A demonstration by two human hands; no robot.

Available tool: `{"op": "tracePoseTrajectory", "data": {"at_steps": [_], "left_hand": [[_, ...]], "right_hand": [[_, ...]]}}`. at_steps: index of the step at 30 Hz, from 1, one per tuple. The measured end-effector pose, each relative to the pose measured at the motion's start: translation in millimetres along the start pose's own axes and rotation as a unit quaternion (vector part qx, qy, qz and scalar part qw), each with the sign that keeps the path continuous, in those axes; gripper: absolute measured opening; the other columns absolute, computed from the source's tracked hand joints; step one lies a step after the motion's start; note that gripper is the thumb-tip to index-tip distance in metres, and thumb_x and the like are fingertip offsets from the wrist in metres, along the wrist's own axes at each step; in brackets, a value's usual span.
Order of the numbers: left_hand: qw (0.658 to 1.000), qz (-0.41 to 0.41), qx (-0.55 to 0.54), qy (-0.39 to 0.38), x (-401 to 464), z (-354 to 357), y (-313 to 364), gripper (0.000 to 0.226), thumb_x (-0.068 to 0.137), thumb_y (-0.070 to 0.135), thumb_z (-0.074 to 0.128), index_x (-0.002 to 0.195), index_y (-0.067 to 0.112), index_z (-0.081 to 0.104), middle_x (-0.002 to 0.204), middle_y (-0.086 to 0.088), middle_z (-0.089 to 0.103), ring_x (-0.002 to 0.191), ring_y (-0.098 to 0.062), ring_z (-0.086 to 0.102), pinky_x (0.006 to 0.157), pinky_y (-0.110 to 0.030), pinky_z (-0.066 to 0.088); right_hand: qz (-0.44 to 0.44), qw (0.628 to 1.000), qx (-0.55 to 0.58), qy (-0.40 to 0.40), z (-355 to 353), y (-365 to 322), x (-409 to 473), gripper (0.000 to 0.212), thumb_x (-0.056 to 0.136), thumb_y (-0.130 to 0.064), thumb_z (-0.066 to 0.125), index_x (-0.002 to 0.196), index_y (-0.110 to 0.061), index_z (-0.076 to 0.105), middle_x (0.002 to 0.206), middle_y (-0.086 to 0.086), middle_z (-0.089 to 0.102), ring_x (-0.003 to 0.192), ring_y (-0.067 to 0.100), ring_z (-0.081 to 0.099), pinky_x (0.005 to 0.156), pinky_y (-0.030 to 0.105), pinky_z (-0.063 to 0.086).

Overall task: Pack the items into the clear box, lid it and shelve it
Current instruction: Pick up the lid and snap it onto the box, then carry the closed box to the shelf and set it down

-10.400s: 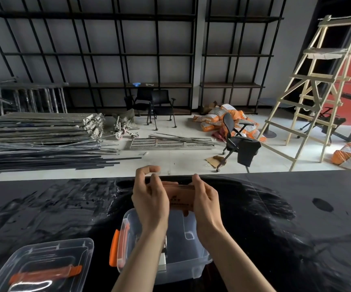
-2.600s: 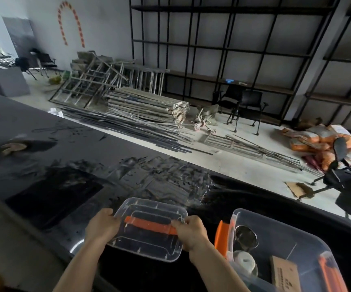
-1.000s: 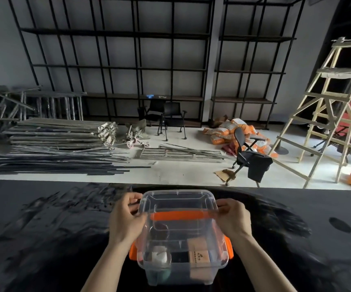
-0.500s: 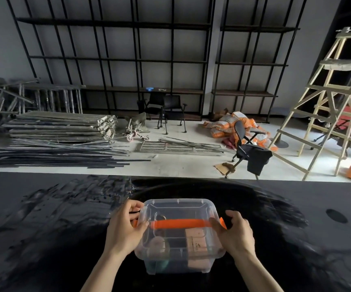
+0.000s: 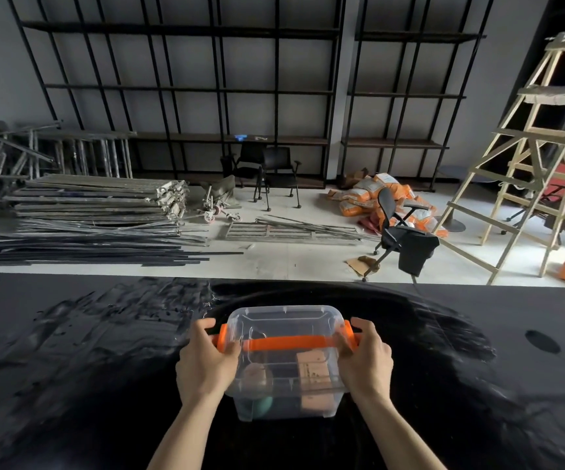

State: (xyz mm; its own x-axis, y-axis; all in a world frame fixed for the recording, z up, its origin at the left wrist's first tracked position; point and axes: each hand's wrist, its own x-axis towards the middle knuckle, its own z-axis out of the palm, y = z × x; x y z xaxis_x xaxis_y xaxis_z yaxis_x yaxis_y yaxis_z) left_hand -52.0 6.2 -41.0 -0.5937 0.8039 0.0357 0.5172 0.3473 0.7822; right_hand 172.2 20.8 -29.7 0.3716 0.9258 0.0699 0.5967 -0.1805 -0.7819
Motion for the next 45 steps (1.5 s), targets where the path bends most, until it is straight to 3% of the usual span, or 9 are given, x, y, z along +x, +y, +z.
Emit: {"op": "tracePoseTrajectory", "data": {"at_steps": [6, 9, 13, 17, 19, 22, 28, 37, 45], "left_hand": [[0.994, 0.082, 0.027, 0.069, -14.6, 4.6, 3.4, 0.028, 0.089, 0.036, 0.069, 0.101, 0.026, 0.046, 0.085, 0.013, 0.071, 0.072, -0.018, 0.071, 0.061, -0.032, 0.053], [0.992, 0.096, 0.038, 0.067, -14.3, 3.9, 2.1, 0.031, 0.089, 0.039, 0.069, 0.099, 0.027, 0.042, 0.087, 0.011, 0.074, 0.071, -0.017, 0.070, 0.059, -0.030, 0.048], [0.993, 0.033, -0.108, -0.030, -7.6, -2.7, -7.2, 0.052, 0.087, 0.050, 0.068, 0.128, 0.028, 0.045, 0.117, 0.006, 0.068, 0.098, -0.018, 0.067, 0.083, -0.036, 0.052], [0.924, -0.100, -0.325, -0.177, -8.6, 2.4, -16.9, 0.071, 0.084, 0.066, 0.061, 0.147, 0.040, 0.043, 0.146, 0.008, 0.053, 0.136, -0.022, 0.050, 0.112, -0.045, 0.036], [0.905, -0.114, -0.351, -0.211, -11.7, 7.7, -20.3, 0.060, 0.078, 0.069, 0.064, 0.133, 0.047, 0.058, 0.135, 0.007, 0.067, 0.125, -0.024, 0.063, 0.109, -0.054, 0.042], [0.899, -0.103, -0.375, -0.200, -12.3, 16.8, -18.4, 0.035, 0.090, 0.035, 0.063, 0.125, 0.042, 0.066, 0.120, 0.003, 0.076, 0.110, -0.026, 0.072, 0.099, -0.055, 0.052], [0.902, -0.099, -0.371, -0.196, -19.8, 31.1, 8.5, 0.039, 0.086, 0.026, 0.069, 0.123, 0.039, 0.066, 0.109, 0.005, 0.079, 0.109, -0.026, 0.072, 0.103, -0.058, 0.048], [0.871, -0.012, -0.348, -0.348, -62.9, 101.9, 94.0, 0.039, 0.080, 0.038, 0.068, 0.118, 0.045, 0.067, 0.114, 0.008, 0.077, 0.110, -0.024, 0.071, 0.104, -0.057, 0.047], [0.758, 0.043, -0.322, -0.566, -167.9, 162.4, 163.1, 0.059, 0.073, 0.044, 0.071, 0.130, 0.047, 0.060, 0.124, 0.017, 0.072, 0.118, -0.018, 0.067, 0.108, -0.056, 0.042]], "right_hand": [[-0.077, 0.994, -0.082, 0.014, 0.4, -0.7, 1.5, 0.038, 0.096, -0.016, 0.059, 0.135, -0.014, 0.057, 0.083, 0.004, 0.077, 0.072, 0.024, 0.068, 0.063, 0.034, 0.048], [-0.089, 0.991, -0.101, -0.004, -0.5, -0.3, 1.2, 0.038, 0.098, -0.022, 0.057, 0.136, -0.014, 0.056, 0.095, 0.005, 0.076, 0.082, 0.025, 0.070, 0.064, 0.031, 0.042], [0.017, 0.991, 0.110, -0.078, -4.4, 11.3, 9.9, 0.060, 0.095, -0.050, 0.059, 0.144, -0.018, 0.050, 0.108, -0.001, 0.069, 0.093, 0.014, 0.067, 0.082, 0.035, 0.055], [0.138, 0.924, 0.296, -0.201, 1.2, 19.8, 7.0, 0.069, 0.084, -0.070, 0.060, 0.142, -0.035, 0.047, 0.127, 0.002, 0.065, 0.108, 0.023, 0.069, 0.083, 0.050, 0.063], [0.146, 0.910, 0.335, -0.198, 6.4, 21.6, 5.8, 0.067, 0.085, -0.067, 0.062, 0.142, -0.035, 0.047, 0.127, 0.002, 0.065, 0.110, 0.025, 0.069, 0.085, 0.050, 0.062], [0.152, 0.902, 0.359, -0.188, 7.5, 20.1, 7.3, 0.063, 0.088, -0.062, 0.063, 0.142, -0.033, 0.049, 0.125, 0.001, 0.067, 0.110, 0.024, 0.069, 0.086, 0.045, 0.060], [0.136, 0.905, 0.368, -0.163, -18.9, 30.7, 18.2, 0.060, 0.090, -0.050, 0.068, 0.143, -0.028, 0.049, 0.123, 0.001, 0.068, 0.107, 0.021, 0.069, 0.078, 0.037, 0.059], [0.158, 0.914, 0.373, -0.013, -127.5, 82.1, 27.8, 0.051, 0.092, -0.026, 0.068, 0.141, -0.027, 0.052, 0.121, 0.002, 0.069, 0.113, 0.025, 0.066, 0.102, 0.054, 0.052], [0.194, 0.887, 0.352, 0.226, -245.3, 148.0, -49.2, 0.044, 0.092, -0.026, 0.067, 0.134, -0.029, 0.055, 0.119, 0.003, 0.070, 0.108, 0.027, 0.068, 0.095, 0.054, 0.057]]}}
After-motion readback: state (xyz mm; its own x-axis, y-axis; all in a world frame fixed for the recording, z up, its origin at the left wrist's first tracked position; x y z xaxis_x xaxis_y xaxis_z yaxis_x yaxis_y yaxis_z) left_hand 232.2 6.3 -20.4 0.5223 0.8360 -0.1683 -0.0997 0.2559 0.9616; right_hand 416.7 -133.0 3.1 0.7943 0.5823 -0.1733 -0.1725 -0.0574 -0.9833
